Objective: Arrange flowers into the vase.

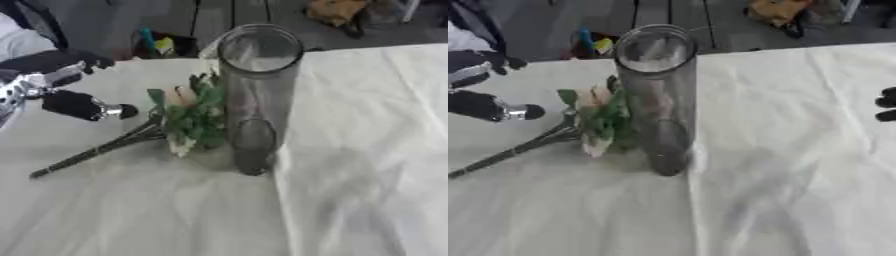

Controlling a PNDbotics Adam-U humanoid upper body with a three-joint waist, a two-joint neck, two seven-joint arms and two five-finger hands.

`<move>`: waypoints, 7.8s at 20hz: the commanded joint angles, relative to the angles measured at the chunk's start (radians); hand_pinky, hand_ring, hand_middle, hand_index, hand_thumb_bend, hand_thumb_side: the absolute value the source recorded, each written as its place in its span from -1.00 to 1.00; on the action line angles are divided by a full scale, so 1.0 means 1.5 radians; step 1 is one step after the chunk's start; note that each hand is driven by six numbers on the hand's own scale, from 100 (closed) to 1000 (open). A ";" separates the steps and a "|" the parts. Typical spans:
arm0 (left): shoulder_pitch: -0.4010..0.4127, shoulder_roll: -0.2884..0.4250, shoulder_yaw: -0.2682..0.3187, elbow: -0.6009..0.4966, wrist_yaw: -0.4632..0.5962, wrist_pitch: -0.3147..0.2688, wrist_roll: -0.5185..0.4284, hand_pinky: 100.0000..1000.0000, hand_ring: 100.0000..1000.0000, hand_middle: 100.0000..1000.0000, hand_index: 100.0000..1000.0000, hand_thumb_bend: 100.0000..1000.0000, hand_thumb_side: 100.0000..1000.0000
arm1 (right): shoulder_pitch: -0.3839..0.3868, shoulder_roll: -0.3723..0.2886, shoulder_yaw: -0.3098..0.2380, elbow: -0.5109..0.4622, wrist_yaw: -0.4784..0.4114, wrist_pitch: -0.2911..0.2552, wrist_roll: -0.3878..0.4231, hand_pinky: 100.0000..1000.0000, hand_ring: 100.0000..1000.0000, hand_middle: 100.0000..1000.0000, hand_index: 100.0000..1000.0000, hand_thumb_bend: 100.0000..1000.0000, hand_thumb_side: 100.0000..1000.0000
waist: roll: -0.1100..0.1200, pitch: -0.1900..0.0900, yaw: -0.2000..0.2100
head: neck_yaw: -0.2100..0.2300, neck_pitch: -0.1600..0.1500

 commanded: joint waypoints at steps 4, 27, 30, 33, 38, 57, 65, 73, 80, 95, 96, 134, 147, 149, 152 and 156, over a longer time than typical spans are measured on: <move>-0.021 -0.015 -0.012 0.056 -0.026 -0.036 -0.011 0.67 0.75 0.78 1.00 0.22 0.29 | -0.007 -0.014 0.002 -0.013 -0.006 -0.001 0.007 0.03 0.21 0.16 0.58 -1.00 1.00 | 0.009 -0.017 -0.004 | 0.007 -0.012; -0.009 -0.057 -0.036 0.124 -0.073 -0.082 0.099 0.22 0.44 0.56 0.88 -0.15 -0.05 | -0.010 -0.005 0.003 -0.013 -0.005 0.002 0.012 0.03 0.21 0.16 0.58 -1.00 1.00 | 0.007 -0.006 -0.014 | 0.007 -0.023; -0.007 -0.063 -0.036 0.135 -0.072 -0.080 0.115 0.16 0.40 0.52 0.83 -0.20 -0.06 | -0.010 -0.004 0.003 -0.013 -0.005 0.002 0.013 0.03 0.21 0.15 0.58 -1.00 1.00 | 0.006 -0.005 -0.015 | 0.007 -0.024; -0.005 -0.069 -0.038 0.146 -0.070 -0.079 0.131 0.16 0.38 0.51 0.82 -0.19 -0.06 | -0.011 -0.003 0.003 -0.013 -0.005 0.002 0.013 0.03 0.21 0.15 0.58 -1.00 1.00 | 0.006 -0.003 -0.017 | 0.007 -0.025; -0.004 -0.078 -0.039 0.165 -0.081 -0.081 0.145 0.12 0.33 0.48 0.79 -0.22 -0.07 | -0.012 -0.001 0.003 -0.013 -0.006 0.002 0.015 0.03 0.21 0.15 0.58 -1.00 1.00 | 0.006 0.000 -0.019 | 0.008 -0.027; -0.002 -0.090 -0.040 0.187 -0.086 -0.091 0.183 -0.12 0.08 0.26 0.61 -0.50 -0.16 | -0.010 0.005 0.004 -0.013 -0.006 0.004 0.021 0.03 0.20 0.15 0.58 -1.00 1.00 | 0.008 0.004 -0.022 | 0.009 -0.031; -0.004 -0.094 -0.040 0.193 -0.088 -0.090 0.190 -0.22 -0.04 0.11 0.46 -0.61 -0.18 | -0.010 0.006 0.004 -0.013 -0.006 0.005 0.024 0.03 0.21 0.15 0.59 -1.00 1.00 | 0.009 0.005 -0.021 | 0.010 -0.032; -0.006 -0.097 -0.038 0.199 -0.072 -0.083 0.189 -0.55 -0.34 -0.18 0.10 -0.88 -0.20 | -0.009 0.006 0.004 -0.013 -0.006 0.005 0.026 0.04 0.21 0.15 0.59 -1.00 1.00 | 0.008 0.007 -0.020 | 0.012 -0.031; -0.009 -0.098 -0.037 0.195 -0.072 -0.073 0.194 -0.68 -0.53 -0.37 -0.15 -1.00 -0.20 | -0.007 0.008 0.004 -0.013 -0.006 0.006 0.029 0.04 0.20 0.15 0.59 -1.00 1.00 | 0.008 0.008 -0.019 | 0.013 -0.031; -0.020 -0.116 -0.039 0.211 -0.083 -0.061 0.191 -1.00 -1.00 -1.00 -0.80 -1.00 -0.30 | -0.006 0.013 0.002 -0.013 -0.007 0.006 0.030 0.04 0.20 0.14 0.59 -1.00 1.00 | 0.008 0.011 -0.028 | 0.018 -0.036; -0.021 -0.117 -0.038 0.211 -0.080 -0.058 0.194 -1.00 -1.00 -1.00 -0.84 -1.00 -0.29 | -0.005 0.014 0.002 -0.013 -0.007 0.006 0.030 0.04 0.20 0.14 0.59 -1.00 1.00 | 0.008 0.011 -0.028 | 0.018 -0.035; -0.034 -0.076 0.050 0.063 0.057 0.105 0.363 -1.00 -1.00 -1.00 -1.00 -1.00 -0.22 | -0.002 0.011 -0.004 -0.013 -0.012 0.004 0.030 0.04 0.21 0.14 0.60 -1.00 1.00 | 0.003 0.003 -0.024 | 0.011 -0.020; -0.096 -0.089 0.115 -0.046 0.258 0.152 0.610 -1.00 -1.00 -1.00 -1.00 -1.00 -0.20 | 0.006 0.002 -0.002 -0.013 -0.025 -0.001 0.032 0.05 0.22 0.15 0.60 -1.00 1.00 | 0.003 -0.035 -0.036 | 0.046 0.012; -0.107 -0.092 0.115 -0.050 0.289 0.145 0.637 -1.00 -1.00 -1.00 -1.00 -0.98 -0.19 | 0.009 0.002 -0.002 -0.013 -0.026 0.000 0.032 0.05 0.22 0.15 0.60 -1.00 1.00 | 0.005 -0.041 -0.042 | 0.049 0.012; -0.121 -0.097 0.117 -0.052 0.323 0.136 0.668 -1.00 -1.00 -1.00 -1.00 -0.98 -0.18 | 0.013 0.001 -0.003 -0.013 -0.027 0.000 0.032 0.05 0.22 0.15 0.60 -1.00 1.00 | 0.008 -0.047 -0.049 | 0.050 0.009; -0.146 -0.108 0.122 -0.047 0.384 0.121 0.703 -1.00 -1.00 -1.00 -1.00 -0.97 -0.16 | 0.016 0.001 -0.003 -0.013 -0.027 0.000 0.032 0.05 0.22 0.14 0.60 -1.00 1.00 | 0.009 -0.050 -0.056 | 0.048 0.005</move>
